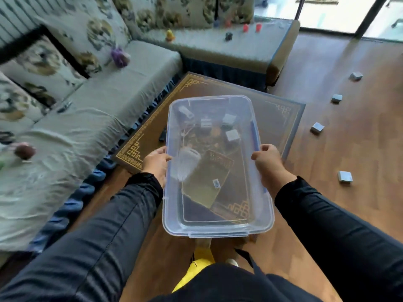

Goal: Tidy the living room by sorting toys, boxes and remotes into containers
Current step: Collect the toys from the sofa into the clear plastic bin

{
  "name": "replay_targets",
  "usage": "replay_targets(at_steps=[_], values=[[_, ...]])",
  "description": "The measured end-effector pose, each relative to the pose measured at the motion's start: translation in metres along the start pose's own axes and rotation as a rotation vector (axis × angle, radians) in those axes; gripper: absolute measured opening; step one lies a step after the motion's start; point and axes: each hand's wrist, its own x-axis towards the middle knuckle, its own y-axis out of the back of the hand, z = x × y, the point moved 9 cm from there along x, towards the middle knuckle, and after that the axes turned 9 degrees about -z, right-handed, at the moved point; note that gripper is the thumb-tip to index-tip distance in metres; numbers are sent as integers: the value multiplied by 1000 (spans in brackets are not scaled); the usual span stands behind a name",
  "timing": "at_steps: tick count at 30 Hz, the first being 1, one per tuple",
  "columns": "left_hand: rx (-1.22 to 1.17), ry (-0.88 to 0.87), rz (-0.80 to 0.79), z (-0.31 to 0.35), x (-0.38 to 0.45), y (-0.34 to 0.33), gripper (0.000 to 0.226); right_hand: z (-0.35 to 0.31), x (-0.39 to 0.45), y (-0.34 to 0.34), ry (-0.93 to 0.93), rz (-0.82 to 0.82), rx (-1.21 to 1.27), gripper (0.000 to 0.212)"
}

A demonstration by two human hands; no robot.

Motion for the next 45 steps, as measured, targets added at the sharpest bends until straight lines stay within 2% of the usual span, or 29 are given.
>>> replay_targets(at_steps=[7,11,16,24,32,36,39,45], values=[[-78,-104,131,2,-43,83,36,-25,-26,-76,78,-172,-53,24],[-80,-88,155,-18,-32,155,65,-24,-43,-129,77,-265,-95,25],[-136,-75,206,-24,-38,225,62,-36,-59,-194,108,-335,-139,29],[-250,-56,286,-24,-54,346,62,-43,-102,-316,156,-387,-182,22],[-304,-98,394,2,-77,458,47,-38,-145,-446,144,-448,-212,19],[-316,-107,448,9,-78,509,46,-37,-166,-501,142,-489,-226,35],[-333,-100,482,5,-75,545,47,-31,-174,-536,118,-506,-233,19],[-387,-87,510,4,-61,589,48,-45,-176,-597,141,-558,-264,21]])
